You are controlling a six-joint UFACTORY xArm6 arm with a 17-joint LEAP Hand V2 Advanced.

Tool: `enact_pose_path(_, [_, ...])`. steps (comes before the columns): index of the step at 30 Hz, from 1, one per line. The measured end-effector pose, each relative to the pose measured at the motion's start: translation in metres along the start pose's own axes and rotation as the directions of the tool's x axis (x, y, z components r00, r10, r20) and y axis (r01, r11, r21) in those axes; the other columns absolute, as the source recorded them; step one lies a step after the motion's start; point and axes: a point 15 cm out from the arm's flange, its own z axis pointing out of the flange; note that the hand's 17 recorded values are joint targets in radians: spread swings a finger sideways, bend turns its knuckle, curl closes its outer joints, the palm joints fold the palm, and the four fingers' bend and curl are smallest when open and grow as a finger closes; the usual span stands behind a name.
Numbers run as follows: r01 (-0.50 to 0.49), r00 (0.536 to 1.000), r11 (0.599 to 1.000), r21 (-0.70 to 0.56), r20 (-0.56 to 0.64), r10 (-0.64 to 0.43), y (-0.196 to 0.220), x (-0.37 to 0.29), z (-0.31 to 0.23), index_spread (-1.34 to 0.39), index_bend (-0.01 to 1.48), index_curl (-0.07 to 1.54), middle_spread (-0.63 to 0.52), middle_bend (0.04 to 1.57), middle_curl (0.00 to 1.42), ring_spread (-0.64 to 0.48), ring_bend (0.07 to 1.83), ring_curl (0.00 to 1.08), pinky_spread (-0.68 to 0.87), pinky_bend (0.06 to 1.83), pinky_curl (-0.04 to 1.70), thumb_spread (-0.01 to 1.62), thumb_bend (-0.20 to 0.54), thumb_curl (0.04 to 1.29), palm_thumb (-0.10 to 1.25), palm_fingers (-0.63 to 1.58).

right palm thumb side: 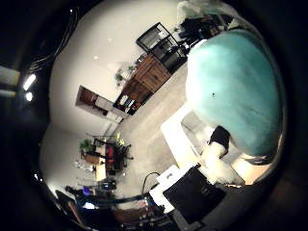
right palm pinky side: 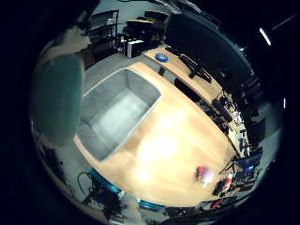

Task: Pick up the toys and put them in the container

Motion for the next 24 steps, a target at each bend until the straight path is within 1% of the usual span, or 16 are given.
enact_pose_path(5, [0.004,1.000,1.000,0.009,-0.002,-0.004,0.003,-0.002,-0.004,-0.62,0.35,0.55,-0.39,0.29,0.64,-0.34,0.91,0.51,-0.21,1.24,0.47,0.95,-0.034,0.68,0.63,0.14])
enact_pose_path(7, [-0.008,1.000,1.000,-0.016,0.003,0.009,0.016,-0.001,0.006,-0.62,0.33,0.53,-0.38,0.28,0.61,-0.34,0.89,0.49,-0.19,1.19,0.45,0.95,-0.032,0.65,0.63,0.17])
enact_pose_path(9, [-0.011,1.000,1.000,-0.017,0.004,0.011,0.022,-0.001,0.007,-0.62,0.32,0.51,-0.38,0.26,0.58,-0.35,0.88,0.48,-0.18,1.17,0.44,0.95,-0.031,0.64,0.63,0.18])
enact_pose_path(11, [-0.012,1.000,1.000,-0.016,0.003,0.012,0.024,-0.001,0.008,-0.62,0.32,0.50,-0.38,0.25,0.55,-0.35,0.87,0.46,-0.16,1.11,0.42,0.95,-0.032,0.61,0.63,0.18])
enact_pose_path(15, [-0.008,1.000,1.000,-0.023,0.003,0.008,0.026,-0.001,0.008,-0.61,0.31,0.47,-0.36,0.24,0.52,-0.34,0.82,0.43,-0.06,0.99,0.37,0.95,-0.042,0.58,0.60,0.13])
enact_pose_path(17, [-0.006,1.000,1.000,-0.023,0.003,0.006,0.026,-0.001,0.008,-0.60,0.29,0.45,-0.34,0.24,0.49,-0.32,0.78,0.41,0.02,0.92,0.35,0.95,-0.050,0.55,0.56,0.09])
enact_pose_path(23, [0.012,1.000,0.999,-0.051,0.007,-0.012,0.032,-0.002,0.009,-0.58,0.22,0.40,-0.30,0.21,0.44,-0.28,0.69,0.35,0.19,0.80,0.29,0.93,-0.050,0.50,0.48,0.08])
enact_pose_path(24, [0.011,1.000,0.999,-0.051,0.007,-0.011,0.031,-0.001,0.009,-0.58,0.22,0.40,-0.30,0.21,0.44,-0.28,0.68,0.34,0.20,0.80,0.28,0.93,-0.047,0.50,0.48,0.08])
